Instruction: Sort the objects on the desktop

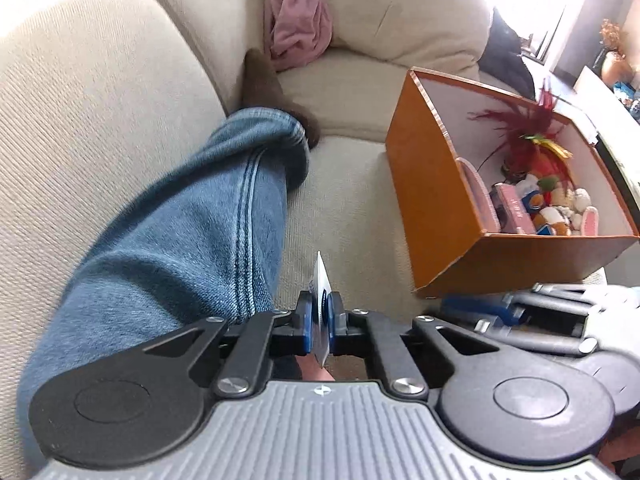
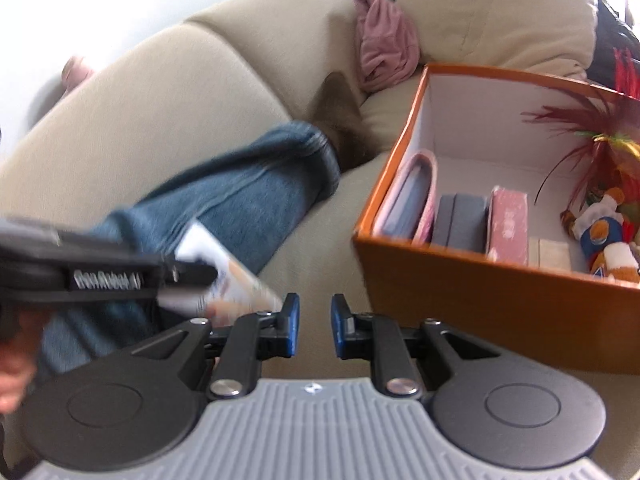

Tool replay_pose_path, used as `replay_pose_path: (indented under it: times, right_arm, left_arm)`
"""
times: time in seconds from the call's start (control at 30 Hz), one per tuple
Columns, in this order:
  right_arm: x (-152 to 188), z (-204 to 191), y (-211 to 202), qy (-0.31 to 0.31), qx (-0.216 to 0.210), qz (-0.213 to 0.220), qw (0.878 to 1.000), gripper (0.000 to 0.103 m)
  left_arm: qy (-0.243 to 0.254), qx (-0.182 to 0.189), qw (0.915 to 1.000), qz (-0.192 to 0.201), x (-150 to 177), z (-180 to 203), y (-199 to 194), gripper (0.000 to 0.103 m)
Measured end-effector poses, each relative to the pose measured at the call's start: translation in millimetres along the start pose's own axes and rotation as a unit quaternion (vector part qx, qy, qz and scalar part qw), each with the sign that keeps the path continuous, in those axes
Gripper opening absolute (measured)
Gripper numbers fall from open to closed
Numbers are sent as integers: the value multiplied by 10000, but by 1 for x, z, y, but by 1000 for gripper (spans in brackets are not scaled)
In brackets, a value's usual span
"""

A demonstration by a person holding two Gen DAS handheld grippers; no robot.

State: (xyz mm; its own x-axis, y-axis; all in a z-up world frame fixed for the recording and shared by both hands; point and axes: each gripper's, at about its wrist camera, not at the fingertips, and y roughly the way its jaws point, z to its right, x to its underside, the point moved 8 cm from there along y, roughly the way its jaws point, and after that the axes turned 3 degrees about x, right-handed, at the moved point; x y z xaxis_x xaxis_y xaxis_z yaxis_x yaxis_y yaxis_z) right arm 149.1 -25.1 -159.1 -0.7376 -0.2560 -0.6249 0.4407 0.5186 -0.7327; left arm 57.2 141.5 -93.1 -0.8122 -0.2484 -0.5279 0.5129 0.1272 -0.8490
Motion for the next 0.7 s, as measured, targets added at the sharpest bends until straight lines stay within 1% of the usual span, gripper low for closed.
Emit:
replay_pose_path:
  times: [0.17, 0.23, 0.3, 0.43, 0.6, 0.67, 0.7]
  right_arm:
    - [30, -25, -4, -596, -343, -518, 9963, 22]
    - [36, -35, -5, -826, -417, -598, 9939, 29]
    - [39, -45, -5, -1071, -442, -602, 9914, 33]
    - [48, -61, 5, -1597, -263, -694, 9844, 33]
    - [52, -70, 19, -1975, 62, -726, 9776, 33]
    - [54, -72, 25, -2049, 135, -749, 9758, 32]
    - [54, -72, 28, -2076, 175, -757, 9751, 29]
  left_arm:
    - [-80, -22, 9997, 239, -2, -3, -20, 8]
    - [-86, -18, 9994, 324, -5, -2, -25, 8]
    - [-84, -24, 9992, 385, -6, -2, -29, 8]
    - [-100, -34, 9990, 445, -7, -2, -33, 8]
    - [-115, -70, 9987, 491, -6, -3, -36, 8]
    - [-113, -68, 9986, 504, -6, -4, -37, 8]
    - [-110, -65, 9986, 513, -5, -4, -38, 8]
